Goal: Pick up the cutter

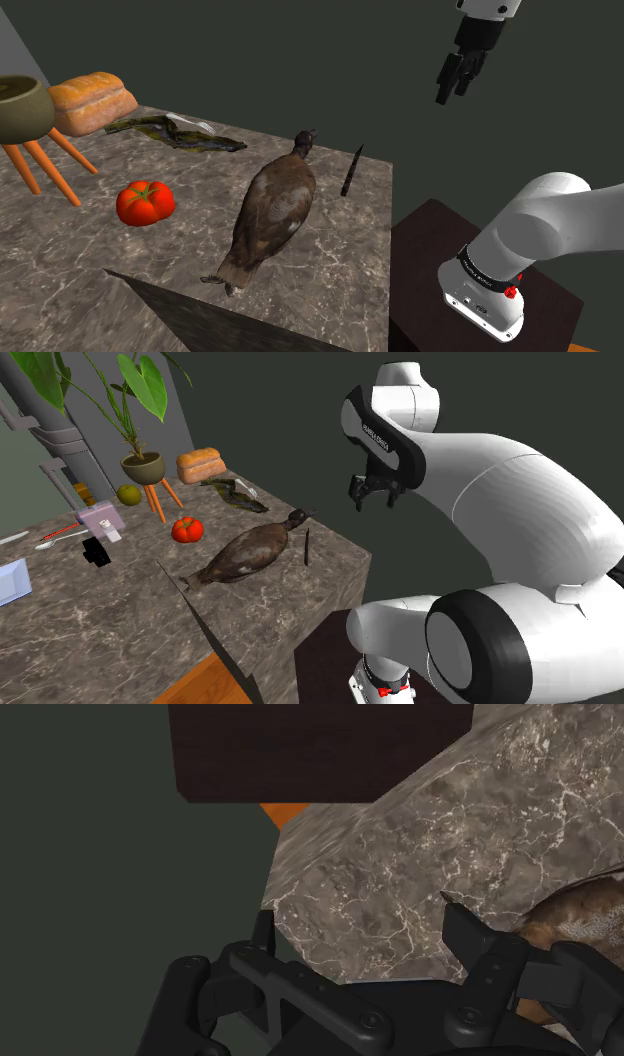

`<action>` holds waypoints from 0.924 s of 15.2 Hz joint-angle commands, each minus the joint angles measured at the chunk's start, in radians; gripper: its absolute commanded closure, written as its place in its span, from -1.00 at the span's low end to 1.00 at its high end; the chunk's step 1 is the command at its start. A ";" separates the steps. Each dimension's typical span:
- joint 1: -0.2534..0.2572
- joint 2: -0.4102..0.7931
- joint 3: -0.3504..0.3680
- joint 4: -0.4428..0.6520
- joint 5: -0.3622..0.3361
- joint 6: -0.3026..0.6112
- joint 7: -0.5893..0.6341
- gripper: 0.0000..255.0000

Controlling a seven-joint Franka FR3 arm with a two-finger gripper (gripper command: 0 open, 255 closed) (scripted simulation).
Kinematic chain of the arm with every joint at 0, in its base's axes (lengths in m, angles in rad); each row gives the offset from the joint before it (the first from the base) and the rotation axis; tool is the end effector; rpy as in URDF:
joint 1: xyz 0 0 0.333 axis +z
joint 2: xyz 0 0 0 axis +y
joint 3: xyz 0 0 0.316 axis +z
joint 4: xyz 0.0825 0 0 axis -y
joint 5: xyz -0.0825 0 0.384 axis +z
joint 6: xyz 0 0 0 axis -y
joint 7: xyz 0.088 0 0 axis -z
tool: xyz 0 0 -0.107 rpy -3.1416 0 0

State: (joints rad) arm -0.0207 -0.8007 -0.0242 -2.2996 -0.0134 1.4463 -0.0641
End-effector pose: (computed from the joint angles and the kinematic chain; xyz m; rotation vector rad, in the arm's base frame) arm 0.2895 -0.0173 0.6105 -3.1336 -0.0403 0.0823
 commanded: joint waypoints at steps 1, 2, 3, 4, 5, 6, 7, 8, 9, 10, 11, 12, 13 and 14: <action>0.000 0.000 0.000 0.000 0.000 0.000 0.000 -1.00; -0.005 -0.071 0.033 -0.070 0.009 0.059 0.050 -1.00; -0.009 -0.139 0.068 -0.137 0.020 0.116 0.100 -1.00; -0.012 -0.206 0.107 -0.203 0.031 0.174 0.150 -1.00; -0.013 -0.270 0.149 -0.266 0.044 0.230 0.202 -1.00; -0.013 -0.330 0.196 -0.326 0.059 0.286 0.255 -1.00; -0.010 -0.387 0.246 -0.383 0.075 0.342 0.310 -1.00; -0.004 -0.439 0.302 -0.436 0.093 0.397 0.367 -1.00; 0.003 -0.484 0.363 -0.485 0.111 0.452 0.428 -1.00; 0.011 -0.523 0.431 -0.530 0.132 0.508 0.491 -1.00; 0.020 -0.553 0.504 -0.569 0.154 0.563 0.558 -1.00; 0.026 -0.575 0.584 -0.602 0.176 0.619 0.629 -1.00; 0.029 -0.587 0.670 -0.629 0.200 0.675 0.701 -1.00; 0.026 -0.590 0.759 -0.649 0.220 0.732 0.779 -1.00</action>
State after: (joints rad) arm 0.0081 -1.3741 0.6518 -2.9256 0.1886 2.1211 0.6316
